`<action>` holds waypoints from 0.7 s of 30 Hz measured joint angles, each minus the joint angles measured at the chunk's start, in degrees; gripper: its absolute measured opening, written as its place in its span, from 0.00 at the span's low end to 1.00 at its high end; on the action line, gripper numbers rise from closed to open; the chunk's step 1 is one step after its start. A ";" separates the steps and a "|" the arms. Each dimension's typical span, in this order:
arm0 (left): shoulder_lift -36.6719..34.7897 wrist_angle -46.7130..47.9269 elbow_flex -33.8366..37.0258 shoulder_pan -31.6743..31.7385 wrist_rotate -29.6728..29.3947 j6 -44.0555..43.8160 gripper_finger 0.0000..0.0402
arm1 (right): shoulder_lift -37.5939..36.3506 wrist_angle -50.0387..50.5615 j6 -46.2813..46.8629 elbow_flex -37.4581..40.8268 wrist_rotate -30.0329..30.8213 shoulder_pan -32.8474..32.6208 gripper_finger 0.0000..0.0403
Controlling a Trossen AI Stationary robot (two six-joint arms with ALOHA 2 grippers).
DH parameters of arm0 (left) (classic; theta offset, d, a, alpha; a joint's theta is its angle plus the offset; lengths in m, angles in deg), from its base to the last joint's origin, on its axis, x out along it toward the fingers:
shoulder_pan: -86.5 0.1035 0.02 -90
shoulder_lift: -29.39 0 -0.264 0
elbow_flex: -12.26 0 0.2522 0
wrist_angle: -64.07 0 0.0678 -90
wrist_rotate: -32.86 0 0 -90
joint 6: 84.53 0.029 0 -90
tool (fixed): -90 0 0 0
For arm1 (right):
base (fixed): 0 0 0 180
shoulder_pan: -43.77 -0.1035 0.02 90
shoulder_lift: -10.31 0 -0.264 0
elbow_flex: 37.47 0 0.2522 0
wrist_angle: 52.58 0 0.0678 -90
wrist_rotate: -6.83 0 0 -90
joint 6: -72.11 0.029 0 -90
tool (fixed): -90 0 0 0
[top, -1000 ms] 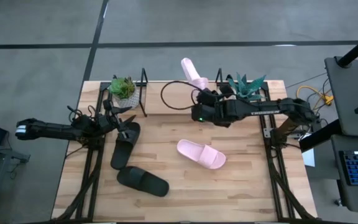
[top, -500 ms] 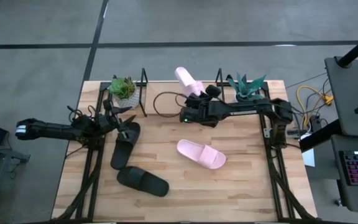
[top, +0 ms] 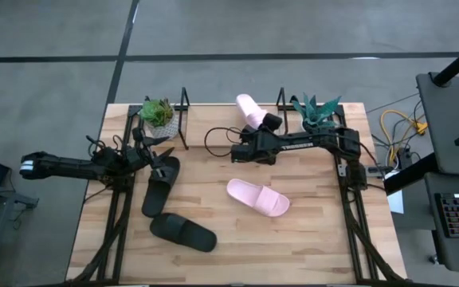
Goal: Pick and place slides into the shelf
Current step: Put the right pink slipper on the shelf
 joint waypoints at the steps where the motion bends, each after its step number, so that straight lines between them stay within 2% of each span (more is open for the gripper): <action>1: -0.02 0.02 0.00 -0.01 0.00 0.02 0.41 | 0.44 0.06 0.02 0.00 0.10 0.15 0.03; 5: 0.03 0.00 0.00 0.02 0.00 0.00 0.41 | 1.68 1.88 0.07 0.00 2.83 0.89 0.03; 21: 0.23 0.04 0.00 0.00 0.00 0.02 0.41 | 3.57 5.75 0.07 0.66 2.88 1.54 0.03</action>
